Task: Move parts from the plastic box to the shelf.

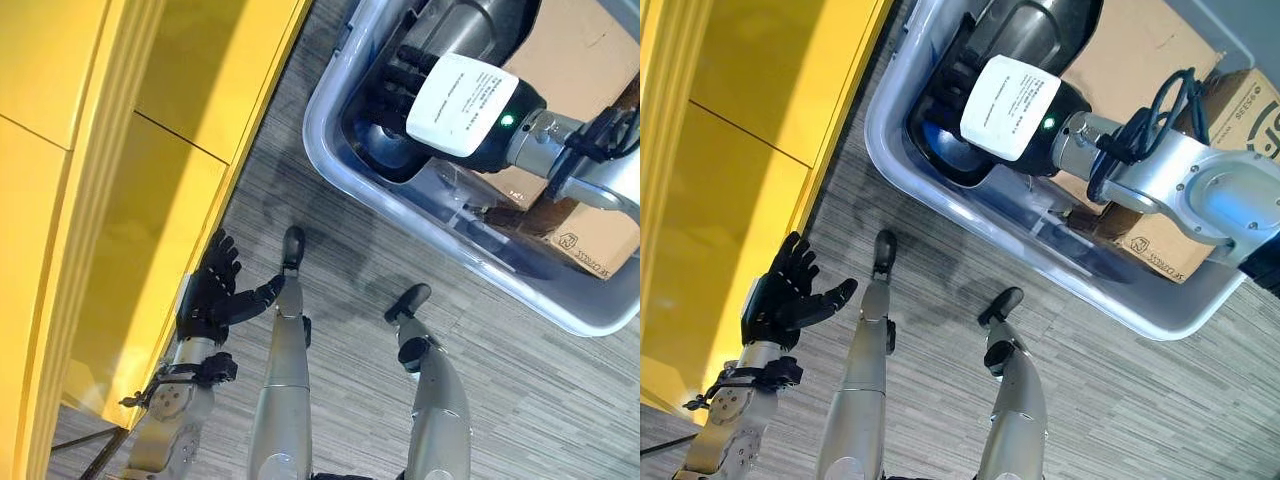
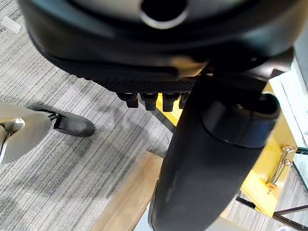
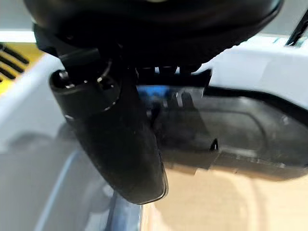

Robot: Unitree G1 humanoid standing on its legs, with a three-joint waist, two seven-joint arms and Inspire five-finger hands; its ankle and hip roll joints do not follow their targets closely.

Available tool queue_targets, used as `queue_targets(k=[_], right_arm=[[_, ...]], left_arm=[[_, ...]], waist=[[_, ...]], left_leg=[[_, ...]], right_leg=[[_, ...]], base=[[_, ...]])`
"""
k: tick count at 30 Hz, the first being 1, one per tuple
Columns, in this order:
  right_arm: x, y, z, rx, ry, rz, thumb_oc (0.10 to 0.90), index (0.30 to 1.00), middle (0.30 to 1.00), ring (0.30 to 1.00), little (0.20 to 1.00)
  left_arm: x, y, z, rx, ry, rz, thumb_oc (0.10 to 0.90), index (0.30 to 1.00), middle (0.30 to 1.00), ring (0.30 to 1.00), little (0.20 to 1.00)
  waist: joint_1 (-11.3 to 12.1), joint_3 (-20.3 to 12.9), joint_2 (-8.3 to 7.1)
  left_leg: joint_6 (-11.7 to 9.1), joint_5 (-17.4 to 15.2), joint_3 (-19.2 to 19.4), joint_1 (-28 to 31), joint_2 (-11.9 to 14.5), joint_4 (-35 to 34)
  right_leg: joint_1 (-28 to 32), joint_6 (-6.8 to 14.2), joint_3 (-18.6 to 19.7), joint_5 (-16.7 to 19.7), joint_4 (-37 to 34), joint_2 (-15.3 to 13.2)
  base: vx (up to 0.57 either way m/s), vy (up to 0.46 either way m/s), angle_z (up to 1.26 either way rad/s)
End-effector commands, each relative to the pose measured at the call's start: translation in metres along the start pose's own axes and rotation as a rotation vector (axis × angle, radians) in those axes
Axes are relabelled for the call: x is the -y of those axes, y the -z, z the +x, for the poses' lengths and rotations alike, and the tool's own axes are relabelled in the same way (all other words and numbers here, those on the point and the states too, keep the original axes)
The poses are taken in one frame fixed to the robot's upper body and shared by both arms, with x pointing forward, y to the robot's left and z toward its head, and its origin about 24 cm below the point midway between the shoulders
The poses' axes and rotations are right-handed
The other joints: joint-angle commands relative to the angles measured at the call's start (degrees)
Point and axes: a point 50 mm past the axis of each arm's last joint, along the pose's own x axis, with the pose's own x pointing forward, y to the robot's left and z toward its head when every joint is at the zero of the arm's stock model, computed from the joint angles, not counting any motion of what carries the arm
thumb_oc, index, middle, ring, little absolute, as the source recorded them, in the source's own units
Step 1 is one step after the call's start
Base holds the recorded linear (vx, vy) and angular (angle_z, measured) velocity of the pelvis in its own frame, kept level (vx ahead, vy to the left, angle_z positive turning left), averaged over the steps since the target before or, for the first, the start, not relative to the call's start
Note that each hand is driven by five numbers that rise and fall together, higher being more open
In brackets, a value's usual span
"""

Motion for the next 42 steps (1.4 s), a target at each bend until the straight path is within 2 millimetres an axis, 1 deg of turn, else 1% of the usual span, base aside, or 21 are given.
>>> queue_targets(k=[1, 4, 10, 12, 16, 17, 18, 19, 20, 24, 28, 32, 37, 40, 42], right_arm=[[0.028, 0.032, -0.018, -0.088, 0.08, -0.125, 0.9, 1.0, 1.0, 1.0, 1.0], [0.026, 0.034, -0.018, -0.098, 0.07, -0.125, 0.9, 1.0, 1.0, 1.0, 1.0], [0.018, 0.039, -0.02, -0.121, 0.035, -0.123, 0.9, 1.0, 1.0, 1.0, 1.0], [0.014, 0.042, -0.019, -0.133, 0.019, -0.123, 0.9, 1.0, 1.0, 1.0, 1.0], [0.002, 0.043, -0.02, -0.142, -0.034, -0.119, 0.9, 1.0, 1.0, 1.0, 1.0], [0.0, 0.044, -0.02, -0.146, -0.039, -0.118, 0.796, 0.855, 0.855, 0.855, 0.855], [-0.001, 0.045, -0.02, -0.15, -0.044, -0.118, 0.62, 0.607, 0.607, 0.607, 0.607], [-0.005, 0.047, -0.021, -0.158, -0.059, -0.117, 0.52, 0.467, 0.467, 0.467, 0.467], [-0.007, 0.047, -0.021, -0.158, -0.068, -0.121, 0.4, 0.3, 0.3, 0.3, 0.3], [-0.014, 0.047, -0.019, -0.161, -0.094, -0.113, 0.4, 0.3, 0.3, 0.3, 0.3], [-0.017, 0.043, -0.017, -0.139, -0.102, -0.11, 0.4, 0.3, 0.3, 0.3, 0.3], [-0.019, 0.038, -0.014, -0.119, -0.098, -0.1, 0.4, 0.3, 0.3, 0.3, 0.3], [-0.015, 0.031, -0.016, -0.101, -0.053, -0.068, 0.4, 0.3, 0.3, 0.3, 0.3], [-0.013, 0.024, -0.021, -0.083, -0.023, -0.033, 0.4, 0.3, 0.3, 0.3, 0.3], [-0.011, 0.023, -0.024, -0.081, -0.007, -0.021, 0.4, 0.3, 0.3, 0.3, 0.3]], left_arm=[[-0.007, -0.027, -0.009, 0.13, -0.007, 0.017, 0.9, 1.0, 1.0, 1.0, 1.0], [-0.007, -0.028, -0.009, 0.137, -0.01, 0.013, 0.9, 1.0, 1.0, 1.0, 1.0], [-0.004, -0.035, -0.009, 0.176, -0.003, 0.001, 0.9, 1.0, 1.0, 1.0, 1.0], [-0.003, -0.037, -0.009, 0.189, 0.002, -0.003, 0.9, 1.0, 1.0, 1.0, 1.0], [-0.001, -0.04, -0.009, 0.204, 0.01, -0.018, 0.9, 1.0, 1.0, 1.0, 1.0], [-0.002, -0.04, -0.009, 0.205, 0.007, -0.019, 0.9, 1.0, 1.0, 1.0, 1.0], [-0.002, -0.04, -0.009, 0.207, 0.005, -0.019, 0.9, 1.0, 1.0, 1.0, 1.0], [-0.002, -0.04, -0.009, 0.208, 0.005, -0.017, 0.9, 1.0, 1.0, 1.0, 1.0], [-0.002, -0.04, -0.009, 0.209, 0.006, -0.016, 0.9, 1.0, 1.0, 1.0, 1.0], [-0.002, -0.042, -0.009, 0.219, 0.008, -0.019, 0.9, 1.0, 1.0, 1.0, 1.0], [0.0, -0.041, -0.008, 0.215, 0.017, -0.026, 0.9, 1.0, 1.0, 1.0, 1.0], [0.0, -0.04, -0.006, 0.214, 0.022, -0.035, 0.9, 1.0, 1.0, 1.0, 1.0], [0.004, -0.038, -0.001, 0.202, 0.032, -0.044, 0.9, 1.0, 1.0, 1.0, 1.0], [0.006, -0.035, 0.002, 0.184, 0.048, -0.035, 0.9, 1.0, 1.0, 1.0, 1.0], [0.006, -0.034, 0.004, 0.178, 0.056, -0.029, 0.9, 1.0, 1.0, 1.0, 1.0]], waist=[[0.6, -0.2, -0.88], [0.6, -0.2, -0.79], [0.4, -0.2, -0.32], [0.4, -0.2, -0.45], [0.5, -0.2, 0.06], [0.6, -0.2, 0.12], [0.5, -0.2, 0.24], [0.6, -0.2, 0.33], [0.7, -0.2, 0.31], [0.9, -0.2, 0.81], [1.0, -0.2, 0.8], [0.9, -0.2, 0.72], [0.5, -0.2, 0.26], [0.4, -0.2, -0.34], [0.3, -0.2, -0.71]], left_leg=[[-0.4, -4.1, 3.9, 2.4, 1.4, -0.5], [-0.2, -4.4, 3.6, 1.4, 1.2, 0.3], [0.4, -6.5, 2.9, -2.7, 0.6, 4.6], [0.6, -7.1, 2.8, -4.4, 0.4, 6.3], [1.1, -8.2, 2.1, -7.2, 0.2, 9.1], [1.2, -8.4, 1.9, -7.9, 0.1, 9.8], [1.3, -8.6, 1.9, -8.6, -0.1, 10.6], [1.3, -8.7, 1.8, -8.9, -0.2, 10.8], [1.4, -8.8, 1.8, -9.4, -0.2, 11.2], [1.5, -8.7, 1.7, -10.3, -0.5, 11.3], [1.5, -8.5, 1.6, -10.5, -0.6, 11.3], [1.5, -8.4, 1.9, -9.2, -0.5, 10.7], [1.3, -8.1, 2.3, -5.5, -0.4, 9.4], [1.2, -8.0, 2.6, -0.8, -0.3, 7.8], [1.2, -7.9, 2.7, 1.6, -0.2, 7.3]], right_leg=[[7.8, 4.4, 4.0, -2.8, -1.3, 3.0], [6.7, 4.3, 4.4, -3.0, -0.6, 2.9], [2.4, 4.0, 5.2, -4.0, 3.2, 2.0], [0.8, 4.0, 5.5, -4.2, 4.6, 1.8], [-2.0, 3.9, 6.2, -5.0, 7.4, 1.2], [-2.6, 3.8, 6.3, -5.2, 8.2, 1.1], [-3.2, 3.8, 6.3, -5.4, 8.9, 0.9], [-3.5, 3.8, 6.3, -5.5, 9.1, 0.8], [-4.0, 3.7, 6.5, -5.7, 9.6, 0.7], [-5.3, 3.6, 6.5, -6.2, 10.6, 0.3], [-5.6, 3.4, 6.5, -6.3, 11.0, 0.3], [-4.7, 3.5, 6.3, -6.2, 10.5, 0.3], [-1.2, 3.5, 6.0, -5.9, 9.2, 1.0], [3.4, 3.7, 5.5, -5.5, 7.8, 1.6], [6.1, 3.7, 5.2, -5.3, 7.1, 1.7]], base=[[0.0, 0.0, 0.0], [0.0, 0.0, 0.0], [-0.01, 0.014, 0.03], [0.0, 0.0, 0.0], [-0.01, 0.005, -0.03], [-0.01, 0.014, 0.03], [-0.01, 0.011, 0.04], [-0.01, 0.015, 0.04], [0.0, 0.0, 0.0], [0.0, 0.0, 0.0], [-0.01, 0.008, 0.02], [-0.02, 0.019, 0.04], [-0.01, 0.004, 0.0], [-0.01, -0.001, 0.01], [0.0, 0.0, 0.0]])
